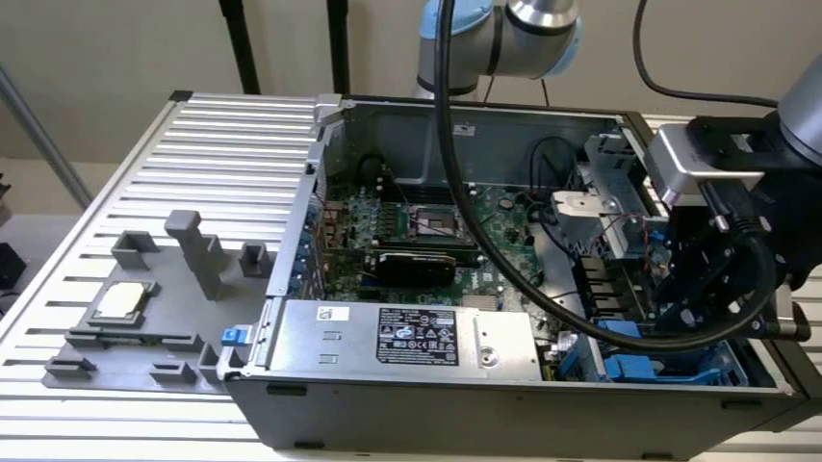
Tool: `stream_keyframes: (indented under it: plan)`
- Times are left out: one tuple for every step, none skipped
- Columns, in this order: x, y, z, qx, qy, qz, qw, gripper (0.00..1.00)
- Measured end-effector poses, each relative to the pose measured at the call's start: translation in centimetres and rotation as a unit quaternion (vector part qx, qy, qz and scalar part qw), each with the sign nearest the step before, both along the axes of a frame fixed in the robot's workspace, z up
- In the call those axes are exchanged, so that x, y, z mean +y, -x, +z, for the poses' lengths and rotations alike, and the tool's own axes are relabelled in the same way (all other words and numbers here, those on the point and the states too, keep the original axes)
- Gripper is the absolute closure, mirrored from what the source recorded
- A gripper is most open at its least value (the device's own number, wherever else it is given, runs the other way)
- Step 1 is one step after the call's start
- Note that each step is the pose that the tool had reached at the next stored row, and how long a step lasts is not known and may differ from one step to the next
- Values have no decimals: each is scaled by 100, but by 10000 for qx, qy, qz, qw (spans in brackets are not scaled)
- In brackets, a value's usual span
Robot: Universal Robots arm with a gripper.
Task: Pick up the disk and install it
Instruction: 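Insert the second disk wire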
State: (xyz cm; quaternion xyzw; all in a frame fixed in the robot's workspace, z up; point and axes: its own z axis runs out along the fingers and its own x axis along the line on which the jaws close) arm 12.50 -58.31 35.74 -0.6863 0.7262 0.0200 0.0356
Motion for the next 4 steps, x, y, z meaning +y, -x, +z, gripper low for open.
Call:
stream_keyframes:
  plan:
    - [0, 0, 0, 0, 0, 0, 10000, 0]
    - [0, 0, 1, 0, 0, 0, 10000, 0]
    - [0, 0, 1, 0, 0, 0, 10000, 0]
    - [0, 1, 1, 0, 1, 0, 10000, 0]
